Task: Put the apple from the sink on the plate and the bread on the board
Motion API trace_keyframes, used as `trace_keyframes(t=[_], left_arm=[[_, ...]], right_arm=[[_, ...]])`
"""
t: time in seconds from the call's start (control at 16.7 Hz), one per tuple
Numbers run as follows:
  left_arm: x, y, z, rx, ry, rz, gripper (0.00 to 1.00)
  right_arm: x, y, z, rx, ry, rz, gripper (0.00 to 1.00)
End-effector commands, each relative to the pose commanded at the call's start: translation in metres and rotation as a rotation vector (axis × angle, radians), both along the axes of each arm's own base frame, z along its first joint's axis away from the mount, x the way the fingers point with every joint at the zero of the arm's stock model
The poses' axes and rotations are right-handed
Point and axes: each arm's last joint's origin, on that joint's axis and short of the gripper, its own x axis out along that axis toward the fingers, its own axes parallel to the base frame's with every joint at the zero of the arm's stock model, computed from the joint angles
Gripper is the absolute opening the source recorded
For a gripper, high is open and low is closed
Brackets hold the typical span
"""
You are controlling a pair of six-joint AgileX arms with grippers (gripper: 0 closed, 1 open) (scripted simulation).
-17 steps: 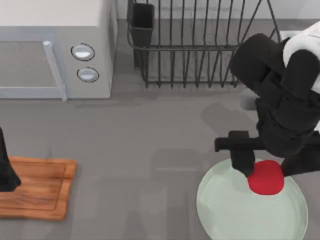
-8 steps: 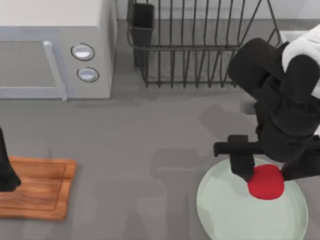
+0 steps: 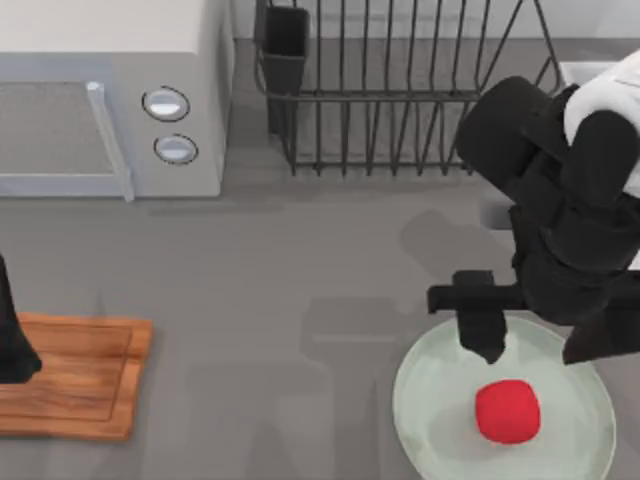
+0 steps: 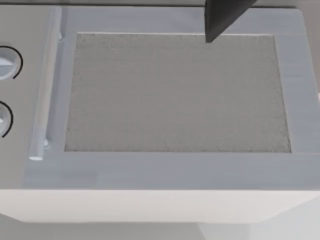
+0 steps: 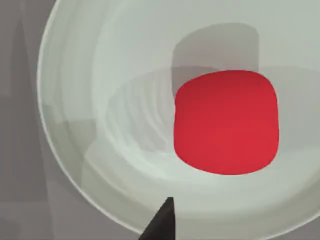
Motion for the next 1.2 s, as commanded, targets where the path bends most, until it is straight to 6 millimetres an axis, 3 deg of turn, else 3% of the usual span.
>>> trace_keyframes(t=[0.12, 0.18, 0.78, 0.96, 1.2], left_arm=[[0.000, 0.000, 0.000, 0.000, 0.000, 0.000, 1.00], [0.000, 0.000, 0.000, 0.000, 0.000, 0.000, 1.00], [0.000, 0.000, 0.000, 0.000, 0.000, 0.000, 1.00], [0.000, 0.000, 0.000, 0.000, 0.000, 0.000, 1.00], [0.000, 0.000, 0.000, 0.000, 0.000, 0.000, 1.00]], right_arm=[[0.000, 0.000, 0.000, 0.000, 0.000, 0.000, 0.98], [0.000, 0.000, 0.000, 0.000, 0.000, 0.000, 1.00], [0.000, -0.002, 0.000, 0.005, -0.007, -0.001, 1.00], [-0.004, -0.020, 0.003, 0.052, -0.075, 0.000, 1.00], [-0.025, -0.064, 0.012, 0.165, -0.297, 0.001, 1.00]])
